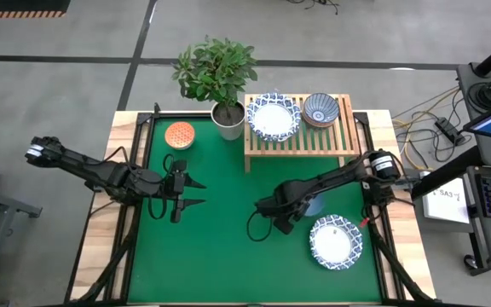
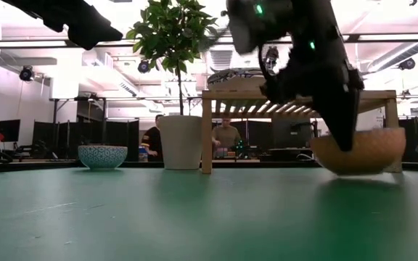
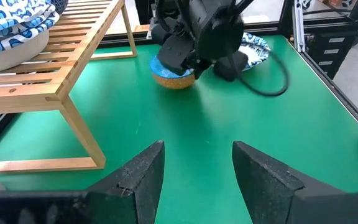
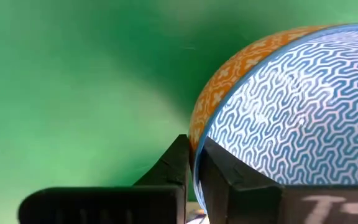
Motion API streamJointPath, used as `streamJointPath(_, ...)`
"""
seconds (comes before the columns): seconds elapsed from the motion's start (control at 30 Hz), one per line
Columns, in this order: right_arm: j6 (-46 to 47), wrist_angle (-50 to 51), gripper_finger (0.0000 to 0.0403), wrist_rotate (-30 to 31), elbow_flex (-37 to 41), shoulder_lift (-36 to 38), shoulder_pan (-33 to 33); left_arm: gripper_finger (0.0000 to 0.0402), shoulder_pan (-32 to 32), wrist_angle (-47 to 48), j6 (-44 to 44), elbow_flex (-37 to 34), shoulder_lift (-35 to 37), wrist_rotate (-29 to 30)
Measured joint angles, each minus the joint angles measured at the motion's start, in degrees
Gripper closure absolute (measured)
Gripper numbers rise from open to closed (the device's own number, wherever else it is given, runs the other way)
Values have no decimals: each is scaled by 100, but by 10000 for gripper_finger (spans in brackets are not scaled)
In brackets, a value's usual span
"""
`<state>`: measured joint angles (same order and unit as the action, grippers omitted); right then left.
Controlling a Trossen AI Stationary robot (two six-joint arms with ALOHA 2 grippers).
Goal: Place and stack bowls onto a shelf
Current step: Stack the light blue bowl on top of the blue bowl on the shelf
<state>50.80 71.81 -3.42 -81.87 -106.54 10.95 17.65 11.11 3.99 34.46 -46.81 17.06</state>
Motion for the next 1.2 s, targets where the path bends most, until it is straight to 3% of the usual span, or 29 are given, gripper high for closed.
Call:
streamJointPath(0.2,-903,6,389,-643,-969,0,84,229,0,-1,0,0,0,4)
streamJointPath(0.4,-1791,3,389,-662,-2353,0,228,229,0,0,-2,0,0,7)
streamJointPath(0.6,-2549,210,390,608,-3851,0,299,229,0,0,-2,0,0,11)
streamJointPath(0.83,-3190,1476,390,2620,-5269,1,253,229,-1,-2,-2,0,0,13)
streamJointPath(0.9,-3241,1682,390,3038,-5280,117,196,229,-1,0,-2,0,0,13)
streamJointPath(1.1,-3402,1827,390,3250,-5112,369,-277,229,-2,-19,-31,0,0,20)
streamJointPath(1.2,-3564,1814,390,3668,-5112,374,-536,229,-2,-35,-33,-11,-4,44)
